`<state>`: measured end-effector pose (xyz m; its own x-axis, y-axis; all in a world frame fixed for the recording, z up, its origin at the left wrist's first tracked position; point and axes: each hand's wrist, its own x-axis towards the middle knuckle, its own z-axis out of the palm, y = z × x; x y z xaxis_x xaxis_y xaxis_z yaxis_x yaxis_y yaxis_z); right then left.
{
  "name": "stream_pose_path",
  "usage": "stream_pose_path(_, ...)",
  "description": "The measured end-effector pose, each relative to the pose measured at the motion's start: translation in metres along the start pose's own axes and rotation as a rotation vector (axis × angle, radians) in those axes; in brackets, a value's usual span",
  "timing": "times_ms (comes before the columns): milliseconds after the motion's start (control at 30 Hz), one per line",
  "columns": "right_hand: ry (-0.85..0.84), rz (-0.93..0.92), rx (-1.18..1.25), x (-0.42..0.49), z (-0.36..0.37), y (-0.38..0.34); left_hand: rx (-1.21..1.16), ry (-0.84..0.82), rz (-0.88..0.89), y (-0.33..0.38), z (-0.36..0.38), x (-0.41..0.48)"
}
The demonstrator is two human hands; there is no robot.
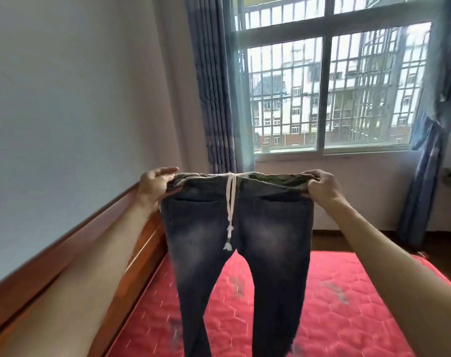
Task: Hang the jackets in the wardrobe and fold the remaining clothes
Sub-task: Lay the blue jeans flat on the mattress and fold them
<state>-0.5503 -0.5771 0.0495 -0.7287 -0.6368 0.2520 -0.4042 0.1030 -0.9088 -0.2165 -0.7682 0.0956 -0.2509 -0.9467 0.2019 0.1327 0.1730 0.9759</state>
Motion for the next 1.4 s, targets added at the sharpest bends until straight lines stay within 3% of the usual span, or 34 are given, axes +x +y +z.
stream_pose_path(200, 0.002, -0.118, 0.186, 0.009, 0.000, -0.033, 0.021, 0.004, 0.138, 0.049, -0.025, -0.004)
stream_pose_path(433, -0.014, -0.096, 0.139, -0.085, 0.018, -0.003, 0.076, -0.025, 0.068, 0.004, -0.080, -0.071)
stream_pose_path(567, -0.059, 0.001, 0.024, -0.183, 0.035, 0.062, 0.137, -0.074, -0.080, -0.083, -0.124, -0.143)
stream_pose_path(733, -0.158, 0.231, -0.083, -0.329, 0.066, 0.189, 0.203, -0.051, -0.369, -0.247, -0.184, -0.279)
stream_pose_path(1033, -0.307, 0.697, -0.257, -0.630, 0.117, 0.491, 0.426, -0.073, -0.755, -0.519, -0.284, -0.549)
stream_pose_path(1267, -0.253, 0.928, -0.283, -0.782, 0.124, 0.552, 0.623, -0.181, -0.920, -0.642, -0.343, -0.692)
stream_pose_path(1400, -0.267, 0.990, -0.293, -0.833, 0.119, 0.583, 0.637, -0.104, -0.973, -0.677, -0.355, -0.738)
